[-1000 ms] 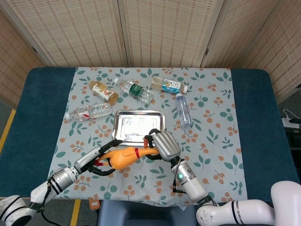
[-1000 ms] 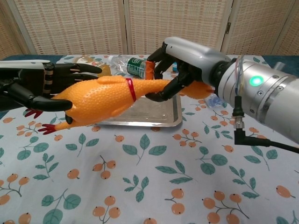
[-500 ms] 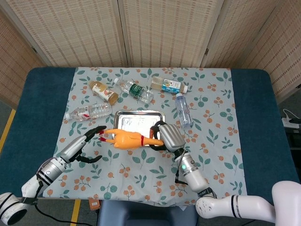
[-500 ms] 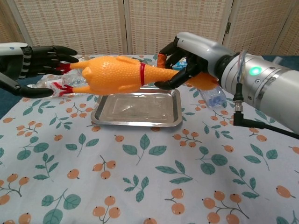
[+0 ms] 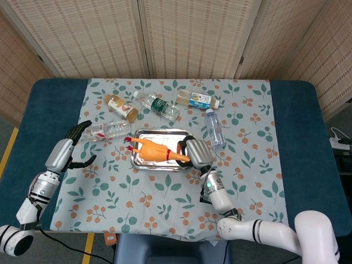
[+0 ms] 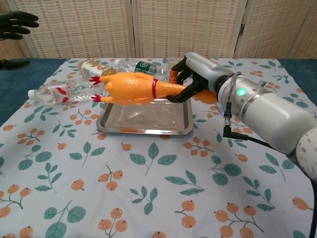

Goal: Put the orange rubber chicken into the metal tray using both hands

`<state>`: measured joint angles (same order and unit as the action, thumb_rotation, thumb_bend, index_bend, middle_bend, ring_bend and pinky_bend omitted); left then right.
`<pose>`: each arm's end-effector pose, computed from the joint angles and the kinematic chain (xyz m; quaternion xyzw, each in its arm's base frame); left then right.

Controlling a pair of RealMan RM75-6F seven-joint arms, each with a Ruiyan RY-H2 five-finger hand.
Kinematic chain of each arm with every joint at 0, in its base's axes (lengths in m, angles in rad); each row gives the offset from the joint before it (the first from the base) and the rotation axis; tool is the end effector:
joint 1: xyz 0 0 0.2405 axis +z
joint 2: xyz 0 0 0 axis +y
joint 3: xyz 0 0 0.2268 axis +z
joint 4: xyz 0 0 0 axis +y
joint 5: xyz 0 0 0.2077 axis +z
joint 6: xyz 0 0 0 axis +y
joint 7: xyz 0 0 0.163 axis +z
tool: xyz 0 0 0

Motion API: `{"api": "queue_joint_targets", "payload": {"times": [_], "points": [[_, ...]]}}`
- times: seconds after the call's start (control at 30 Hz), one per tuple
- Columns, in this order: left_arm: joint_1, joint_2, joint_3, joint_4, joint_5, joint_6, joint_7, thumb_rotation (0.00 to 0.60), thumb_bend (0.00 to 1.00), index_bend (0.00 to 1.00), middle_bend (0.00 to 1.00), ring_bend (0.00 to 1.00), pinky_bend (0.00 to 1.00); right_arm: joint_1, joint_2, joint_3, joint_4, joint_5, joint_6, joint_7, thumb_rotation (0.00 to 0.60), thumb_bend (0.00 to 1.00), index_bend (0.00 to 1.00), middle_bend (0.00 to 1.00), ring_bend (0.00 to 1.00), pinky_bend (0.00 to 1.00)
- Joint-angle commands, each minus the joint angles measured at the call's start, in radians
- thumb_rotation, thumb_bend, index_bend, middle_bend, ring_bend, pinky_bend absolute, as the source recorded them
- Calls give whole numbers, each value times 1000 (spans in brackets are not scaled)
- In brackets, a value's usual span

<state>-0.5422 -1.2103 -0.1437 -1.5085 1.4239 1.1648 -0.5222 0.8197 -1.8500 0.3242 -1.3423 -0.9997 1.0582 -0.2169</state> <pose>-0.1917 0.3318 0.1038 -0.5894 -0.4923 -0.5370 0.3491 -0.0569 -0.3496 -0.0634 0.6279 -0.4909 0.4799 0.3666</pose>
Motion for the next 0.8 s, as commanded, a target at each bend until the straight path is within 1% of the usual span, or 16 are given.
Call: {"api": "queue_joint_targets", "payload": {"times": [0.03,0.13,0.23,0.3,0.33,0.37,0.4,0.5,0.57,0.67,0.8], "points": [[3,2,19,-11,40,-1,-15,600,327,0,0,0,9,37,-107,3,160,-35,-30,67,600,278,936,689,801,1000],[-1,1,25,-16,58,-5,-17,600,326,0,0,0,9,53,-156,1,251,-59,-39,88,600,278,935,689,770,1000],[-5,5,30,-27,63,-16,-20,600,325,0,0,0,9,62,-185,7,310,-79,-31,99,600,275,915,689,680,987],[-5,5,34,-27,64,-22,-25,600,325,0,0,0,9,65,-189,10,329,-86,-41,110,600,271,851,677,593,903],[-5,5,36,-26,65,-24,-28,600,326,0,0,0,9,65,-189,12,334,-88,-46,115,600,271,805,652,541,836],[-5,3,37,-24,65,-27,-33,600,326,0,0,0,9,65,-188,14,338,-89,-50,119,600,270,754,602,480,761],[-6,2,39,-21,64,-32,-40,600,326,0,0,0,9,64,-184,13,339,-91,-60,121,600,270,721,566,446,721],[-8,-1,43,-15,63,-46,-60,600,329,0,0,0,9,61,-165,15,328,-84,-80,108,600,269,534,395,291,538],[-5,0,49,-8,67,-47,-66,600,335,0,0,0,9,58,-148,16,316,-77,-86,80,600,262,444,325,231,469],[-3,2,52,-6,69,-47,-77,600,334,0,0,0,9,48,-123,20,293,-61,-93,51,600,239,328,238,162,403],[-2,1,56,-5,66,-54,-83,600,334,0,0,0,9,40,-82,22,250,-18,-139,14,600,201,176,126,76,323]]}}
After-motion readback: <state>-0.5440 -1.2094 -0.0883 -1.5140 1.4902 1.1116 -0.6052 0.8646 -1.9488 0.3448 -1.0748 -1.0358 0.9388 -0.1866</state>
